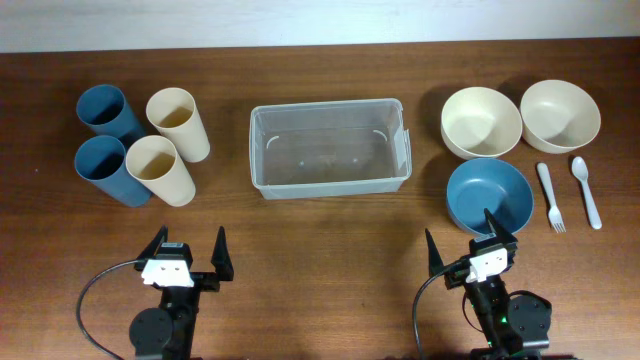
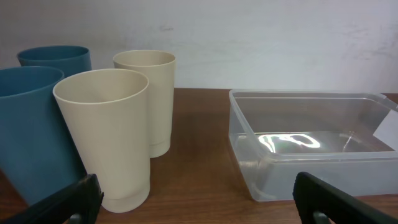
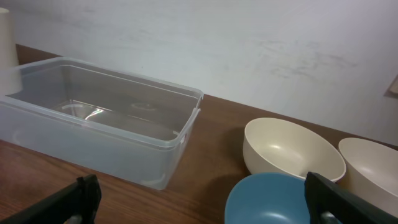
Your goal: Pack container
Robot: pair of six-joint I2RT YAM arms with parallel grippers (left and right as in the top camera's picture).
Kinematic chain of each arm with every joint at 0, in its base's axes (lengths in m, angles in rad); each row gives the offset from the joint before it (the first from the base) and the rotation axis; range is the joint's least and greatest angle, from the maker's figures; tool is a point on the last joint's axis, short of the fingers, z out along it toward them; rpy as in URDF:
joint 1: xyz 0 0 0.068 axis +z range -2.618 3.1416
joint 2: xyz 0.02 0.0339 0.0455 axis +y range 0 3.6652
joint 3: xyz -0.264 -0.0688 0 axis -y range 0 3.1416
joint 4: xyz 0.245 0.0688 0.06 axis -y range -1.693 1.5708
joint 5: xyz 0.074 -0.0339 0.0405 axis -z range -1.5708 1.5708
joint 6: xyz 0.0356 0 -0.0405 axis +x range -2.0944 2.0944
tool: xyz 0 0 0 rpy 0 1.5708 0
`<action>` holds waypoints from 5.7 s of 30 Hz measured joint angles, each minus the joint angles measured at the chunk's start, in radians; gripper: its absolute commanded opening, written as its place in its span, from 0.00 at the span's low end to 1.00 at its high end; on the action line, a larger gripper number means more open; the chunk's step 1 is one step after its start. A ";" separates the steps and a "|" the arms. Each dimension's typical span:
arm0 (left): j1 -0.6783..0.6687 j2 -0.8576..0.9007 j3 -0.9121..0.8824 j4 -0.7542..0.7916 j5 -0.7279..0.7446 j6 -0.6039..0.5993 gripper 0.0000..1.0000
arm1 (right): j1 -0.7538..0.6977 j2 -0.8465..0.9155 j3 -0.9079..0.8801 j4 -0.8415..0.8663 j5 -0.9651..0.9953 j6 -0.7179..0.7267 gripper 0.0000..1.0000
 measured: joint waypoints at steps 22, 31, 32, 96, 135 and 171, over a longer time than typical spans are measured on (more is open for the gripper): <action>0.000 0.000 0.000 0.000 0.000 0.000 1.00 | 0.000 0.000 0.000 0.000 0.000 0.001 0.99; 0.000 0.000 0.000 0.000 0.000 0.000 1.00 | 0.000 0.000 0.000 0.000 0.000 0.000 0.99; 0.000 0.000 0.000 0.000 0.000 0.000 1.00 | 0.000 0.000 0.000 0.000 0.000 0.001 0.99; 0.000 0.000 0.000 0.000 -0.003 0.000 1.00 | -0.159 0.958 1.021 -0.769 0.101 0.336 0.99; 0.000 0.000 0.000 0.000 -0.004 0.000 1.00 | -0.551 1.637 0.977 -0.612 0.003 0.696 0.99; 0.000 0.000 0.000 0.000 -0.004 0.000 1.00 | -0.552 1.629 0.945 -0.734 -0.079 0.644 0.04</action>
